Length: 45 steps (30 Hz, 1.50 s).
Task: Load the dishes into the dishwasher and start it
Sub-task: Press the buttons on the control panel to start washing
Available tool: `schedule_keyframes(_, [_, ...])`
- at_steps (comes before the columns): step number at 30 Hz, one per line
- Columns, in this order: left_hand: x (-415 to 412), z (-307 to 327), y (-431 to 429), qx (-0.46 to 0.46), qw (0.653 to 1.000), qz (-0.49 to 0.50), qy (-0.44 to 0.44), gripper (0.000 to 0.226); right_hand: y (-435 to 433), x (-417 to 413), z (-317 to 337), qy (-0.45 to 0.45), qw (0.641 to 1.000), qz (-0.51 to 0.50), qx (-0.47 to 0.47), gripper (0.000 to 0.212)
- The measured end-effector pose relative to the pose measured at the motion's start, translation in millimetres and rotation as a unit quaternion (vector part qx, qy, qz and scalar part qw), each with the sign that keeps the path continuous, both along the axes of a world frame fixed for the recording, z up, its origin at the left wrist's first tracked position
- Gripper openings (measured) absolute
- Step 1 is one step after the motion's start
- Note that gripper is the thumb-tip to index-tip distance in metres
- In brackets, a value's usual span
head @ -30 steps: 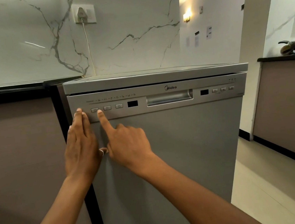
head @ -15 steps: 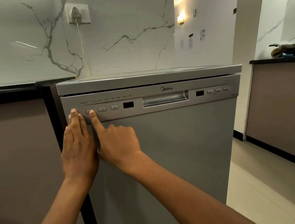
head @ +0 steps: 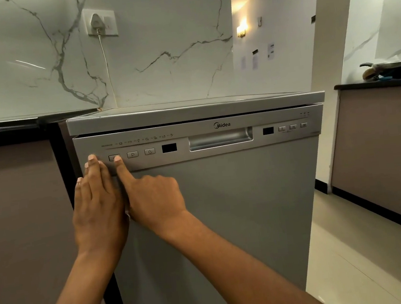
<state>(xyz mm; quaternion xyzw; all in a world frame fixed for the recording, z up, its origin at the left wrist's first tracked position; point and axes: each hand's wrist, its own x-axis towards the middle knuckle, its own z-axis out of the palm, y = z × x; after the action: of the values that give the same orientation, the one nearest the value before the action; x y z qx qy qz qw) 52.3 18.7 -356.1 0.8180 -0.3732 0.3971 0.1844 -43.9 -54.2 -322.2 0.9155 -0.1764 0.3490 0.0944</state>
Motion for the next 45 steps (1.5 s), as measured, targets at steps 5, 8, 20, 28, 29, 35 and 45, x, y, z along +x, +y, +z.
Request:
schedule_keyframes(5, [-5.1, 1.9, 0.6, 0.002, 1.000, -0.003, 0.000, 0.091, 1.6, 1.0, 6.3, -0.016, 1.000, -0.012, 0.010, 0.064])
schedule_keyframes(8, [-6.0, 2.2, 0.3, 0.002, 1.000, 0.001, 0.000, 0.090, 4.9, -3.3, 9.5, -0.010, 1.000, -0.011, 0.001, 0.064])
schedule_keyframes(20, [-7.2, 3.1, 1.2, 0.032, 0.999, 0.016, 0.022, 0.120, 7.5, -27.9, 11.2, 0.028, 1.000, -0.011, -0.001, 0.096])
schedule_keyframes(28, [-17.3, 8.5, 4.2, 0.050, 0.998, 0.012, 0.046, 0.140, 2.4, -37.4, 2.5, 0.033, 0.999, -0.020, 0.023, 0.087])
schedule_keyframes(29, [-18.3, 8.8, 4.9, 0.048, 0.998, 0.010, 0.046, 0.139, 1.0, -37.1, 0.7, 0.033, 0.999, -0.021, 0.024, 0.086])
schedule_keyframes(35, [-22.3, 10.9, 7.9, 0.051, 0.997, 0.013, 0.052, 0.140, -1.8, -32.9, -6.0, 0.027, 0.999, -0.034, 0.018, 0.081])
schedule_keyframes(45, [-26.0, 13.2, 10.1, 0.060, 0.997, 0.027, 0.049, 0.141, -0.8, -31.1, -6.5, 0.024, 0.999, -0.036, 0.020, 0.079])
